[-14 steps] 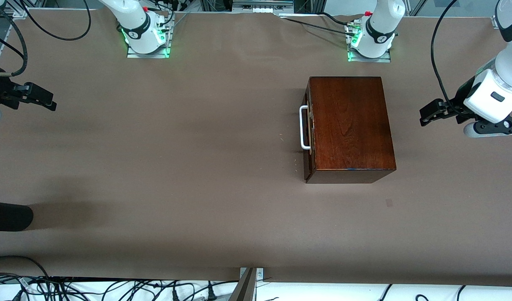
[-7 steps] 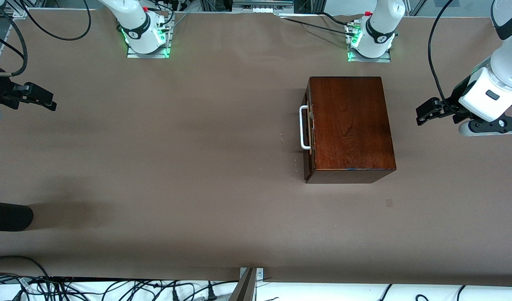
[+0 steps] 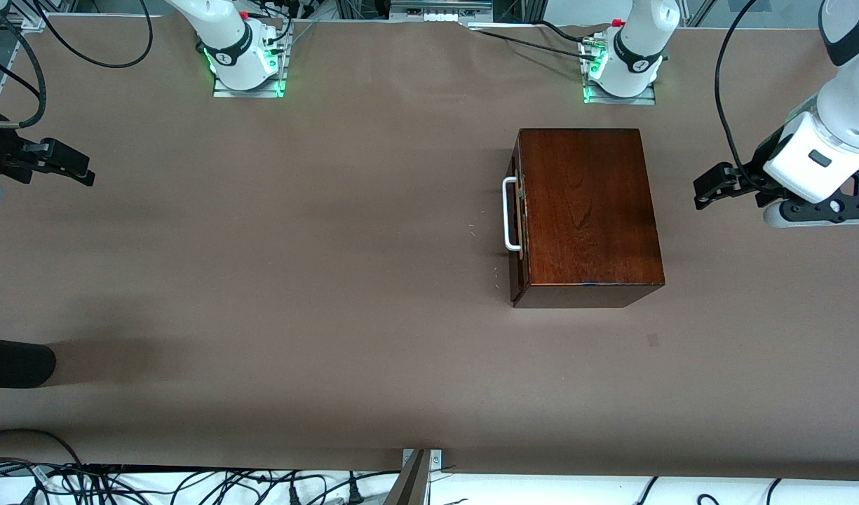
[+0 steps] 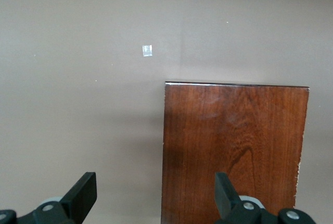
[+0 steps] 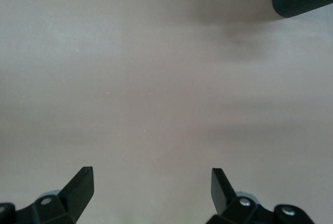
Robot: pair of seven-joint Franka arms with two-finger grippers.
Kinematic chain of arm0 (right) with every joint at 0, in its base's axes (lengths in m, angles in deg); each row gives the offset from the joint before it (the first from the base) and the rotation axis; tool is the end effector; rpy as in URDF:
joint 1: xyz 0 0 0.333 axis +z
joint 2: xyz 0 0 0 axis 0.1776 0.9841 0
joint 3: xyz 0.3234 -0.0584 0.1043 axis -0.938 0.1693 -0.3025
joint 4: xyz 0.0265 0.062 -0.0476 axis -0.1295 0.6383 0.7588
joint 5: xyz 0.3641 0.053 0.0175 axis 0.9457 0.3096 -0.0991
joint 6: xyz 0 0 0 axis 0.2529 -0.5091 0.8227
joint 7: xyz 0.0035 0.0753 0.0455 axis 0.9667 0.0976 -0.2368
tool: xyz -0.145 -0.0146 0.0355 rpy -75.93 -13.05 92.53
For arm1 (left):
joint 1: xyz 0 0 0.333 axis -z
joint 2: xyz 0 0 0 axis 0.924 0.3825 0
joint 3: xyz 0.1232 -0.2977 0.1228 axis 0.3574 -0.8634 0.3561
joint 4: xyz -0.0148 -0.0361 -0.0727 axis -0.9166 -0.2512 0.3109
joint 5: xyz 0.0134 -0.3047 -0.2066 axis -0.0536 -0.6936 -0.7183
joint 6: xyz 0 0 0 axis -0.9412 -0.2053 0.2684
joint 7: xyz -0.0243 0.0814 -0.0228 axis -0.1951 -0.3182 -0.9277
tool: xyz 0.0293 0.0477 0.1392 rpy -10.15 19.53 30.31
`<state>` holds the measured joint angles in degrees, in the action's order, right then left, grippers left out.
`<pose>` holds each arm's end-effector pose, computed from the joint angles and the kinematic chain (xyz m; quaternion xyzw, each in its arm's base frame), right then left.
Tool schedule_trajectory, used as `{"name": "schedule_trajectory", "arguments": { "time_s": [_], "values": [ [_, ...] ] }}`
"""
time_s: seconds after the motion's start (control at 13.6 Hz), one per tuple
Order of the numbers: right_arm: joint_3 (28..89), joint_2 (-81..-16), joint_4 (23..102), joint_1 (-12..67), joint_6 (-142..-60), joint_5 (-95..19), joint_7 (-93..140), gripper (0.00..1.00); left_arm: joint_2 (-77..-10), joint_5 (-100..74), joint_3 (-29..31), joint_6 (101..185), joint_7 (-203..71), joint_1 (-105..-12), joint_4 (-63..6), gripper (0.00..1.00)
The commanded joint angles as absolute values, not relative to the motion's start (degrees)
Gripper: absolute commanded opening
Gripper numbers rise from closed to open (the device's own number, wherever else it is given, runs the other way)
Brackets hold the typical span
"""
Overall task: Open drawer, take yellow block, close drawer
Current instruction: 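Reach the left gripper over the box to the white drawer handle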
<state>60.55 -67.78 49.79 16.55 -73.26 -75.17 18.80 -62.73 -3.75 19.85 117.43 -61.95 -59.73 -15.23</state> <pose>0.5499 -0.0128 0.5933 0.9995 -0.0120 -0.0259 0.0105 0.5624 -0.0728 0.5794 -0.9996 -0.0268 0.0124 0.0033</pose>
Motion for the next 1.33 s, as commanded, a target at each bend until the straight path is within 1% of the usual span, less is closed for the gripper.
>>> {"name": "schedule_trajectory", "arguments": {
  "time_s": [0.0,0.29,0.59,0.81,1.1,1.25],
  "values": [
    [60.05,-68.26,49.62,15.94,-73.32,-74.98,18.87,1.00,-62.55,-4.73,17.95,116.24,-61.58,-59.78,-13.63,1.00],
    [60.05,-68.26,49.62,15.94,-73.32,-74.98,18.87,1.00,-62.46,-4.65,15.75,116.24,-59.66,-59.69,-13.63,1.00],
    [60.05,-68.26,49.62,15.94,-73.32,-74.98,18.87,1.00,-61.24,-4.47,9.44,116.33,-53.16,-59.51,-13.63,1.00],
    [60.05,-68.18,49.62,15.94,-73.32,-74.98,18.87,1.00,-58.34,-4.47,3.72,116.51,-44.82,-59.51,-13.63,1.00],
    [60.05,-68.18,49.62,15.94,-73.32,-74.89,18.87,1.00,-52.37,-4.56,-2.26,118.69,-39.62,-59.34,-13.63,1.00],
    [60.05,-68.18,49.62,15.94,-73.32,-74.98,18.87,1.00,-49.55,-3.77,-3.50,120.54,-35.50,-55.49,-13.71,1.00]
  ]
}}
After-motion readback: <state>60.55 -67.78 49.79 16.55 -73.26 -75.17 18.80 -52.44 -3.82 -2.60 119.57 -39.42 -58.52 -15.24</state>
